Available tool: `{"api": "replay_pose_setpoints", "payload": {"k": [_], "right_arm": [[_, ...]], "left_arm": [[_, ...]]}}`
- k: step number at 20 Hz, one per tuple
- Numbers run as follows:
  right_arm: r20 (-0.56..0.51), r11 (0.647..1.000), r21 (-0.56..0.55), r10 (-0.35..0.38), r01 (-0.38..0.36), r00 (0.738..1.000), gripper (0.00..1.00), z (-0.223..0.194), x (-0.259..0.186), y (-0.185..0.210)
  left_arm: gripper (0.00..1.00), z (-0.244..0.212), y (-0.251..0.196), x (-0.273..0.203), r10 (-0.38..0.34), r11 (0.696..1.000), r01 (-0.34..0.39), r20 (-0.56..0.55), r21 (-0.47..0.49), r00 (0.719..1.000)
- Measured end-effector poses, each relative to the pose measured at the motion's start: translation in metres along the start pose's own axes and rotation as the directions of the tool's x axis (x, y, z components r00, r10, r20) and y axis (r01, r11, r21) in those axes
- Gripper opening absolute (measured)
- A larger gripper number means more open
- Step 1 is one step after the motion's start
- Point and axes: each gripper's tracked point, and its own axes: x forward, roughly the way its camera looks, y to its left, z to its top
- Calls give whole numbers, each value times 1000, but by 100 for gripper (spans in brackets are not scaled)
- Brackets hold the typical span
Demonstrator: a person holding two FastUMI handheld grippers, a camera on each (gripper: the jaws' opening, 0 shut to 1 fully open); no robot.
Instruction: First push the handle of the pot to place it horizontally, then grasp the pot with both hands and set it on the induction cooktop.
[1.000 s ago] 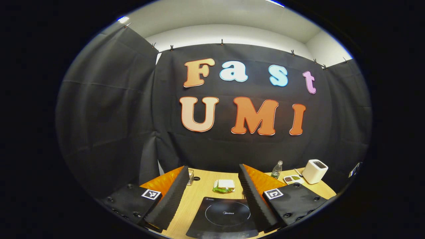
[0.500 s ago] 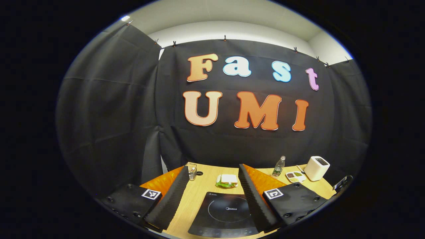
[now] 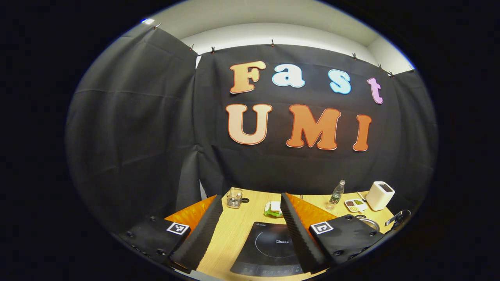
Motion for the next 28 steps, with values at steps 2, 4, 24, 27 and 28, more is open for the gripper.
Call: {"api": "replay_pose_setpoints", "payload": {"k": [2,4,24,27,28], "right_arm": [[-5,1000,-9,23,-23,1000,0,-1,1,10],[-9,999,-22,40,-40,999,0,0,2,18],[-10,985,-56,164,-164,986,0,38,15,79],[-6,982,-66,175,-175,985,0,44,17,86],[-5,982,-67,178,-178,984,0,46,17,88]], "left_arm": [[98,-2,6,-1,15,1000,-15,-2,1,1000],[98,-3,13,-2,28,1000,-28,-3,-3,1000],[98,-9,49,-6,109,994,-109,-2,-22,994],[98,-11,51,-7,117,993,-117,-2,-23,993],[98,-11,51,-6,119,993,-119,-2,-24,993]]}}
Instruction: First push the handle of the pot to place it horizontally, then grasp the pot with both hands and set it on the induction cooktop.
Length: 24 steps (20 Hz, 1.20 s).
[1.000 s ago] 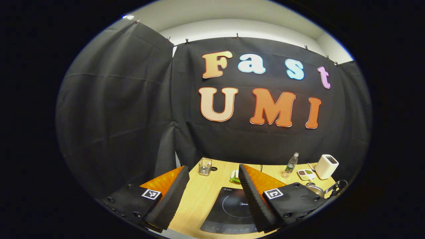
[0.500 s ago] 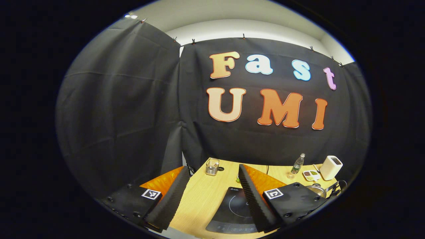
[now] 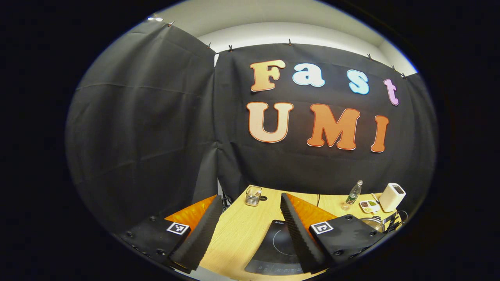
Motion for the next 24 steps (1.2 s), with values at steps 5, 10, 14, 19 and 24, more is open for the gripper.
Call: {"api": "replay_pose_setpoints", "payload": {"k": [5,10,14,19,24], "right_arm": [[8,1000,10,20,-20,1000,0,8,5,6],[22,999,-12,32,-32,999,0,16,6,13],[49,999,-26,37,-36,998,0,30,7,15],[79,998,-46,48,-44,996,0,46,12,20],[90,998,-58,44,-39,995,0,53,18,19]], "left_arm": [[98,-1,8,0,17,1000,-17,2,1,1000],[98,1,14,-1,33,999,-33,9,1,999],[98,0,19,-3,43,999,-43,12,-2,999],[98,0,24,-4,53,999,-53,14,-5,999],[98,-2,30,-5,66,998,-66,11,-4,998]]}}
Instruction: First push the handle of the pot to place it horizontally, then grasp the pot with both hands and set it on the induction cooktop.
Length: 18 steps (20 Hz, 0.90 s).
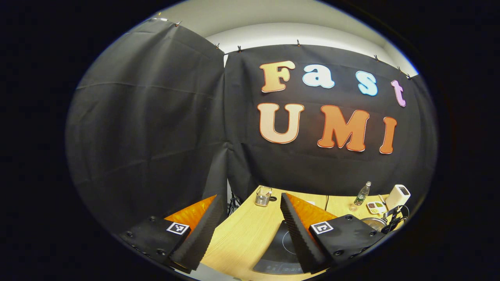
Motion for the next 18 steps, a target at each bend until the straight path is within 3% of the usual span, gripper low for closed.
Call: {"api": "replay_pose_setpoints", "payload": {"k": [18], "right_arm": [[46,999,32,-5,4,999,0,42,32,15]], "left_arm": [[98,-18,1,8,-2,1000,2,-45,6,999]]}}
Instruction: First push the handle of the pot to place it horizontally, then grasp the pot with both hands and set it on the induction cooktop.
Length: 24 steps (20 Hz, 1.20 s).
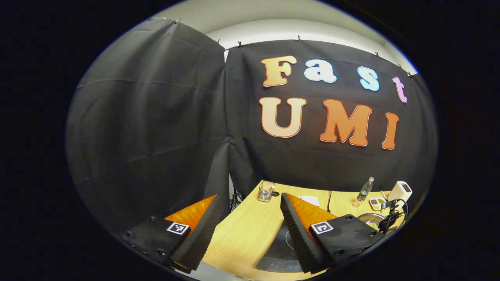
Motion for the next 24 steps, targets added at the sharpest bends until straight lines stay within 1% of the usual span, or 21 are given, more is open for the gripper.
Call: {"api": "replay_pose_setpoints", "payload": {"k": [4,8,11,13,15,18,21,24], "right_arm": [[14,1000,-7,-17,17,1000,0,12,9,3],[25,1000,25,-18,17,1000,0,22,17,5],[32,999,35,-19,18,999,0,26,20,4],[43,998,57,-13,11,999,0,28,13,5],[70,996,87,-15,9,997,0,33,2,-1],[110,986,167,-31,13,993,0,38,-21,-20],[145,969,239,-103,66,984,0,37,-47,-61],[163,952,273,-190,141,968,1,31,-69,-108]], "left_arm": [[98,-8,-12,4,-30,1000,30,-25,-2,999],[98,-19,-28,11,-74,997,73,-62,-7,995],[98,-28,-46,17,-121,993,120,-89,-18,989],[97,-38,-63,21,-166,986,163,-122,-40,979],[98,-53,-85,25,-221,975,215,-160,-56,962],[98,-78,-122,30,-307,952,301,-214,-64,927],[98,-106,-162,35,-388,921,379,-272,-89,881],[98,-134,-201,38,-441,895,434,-329,-100,835]]}}
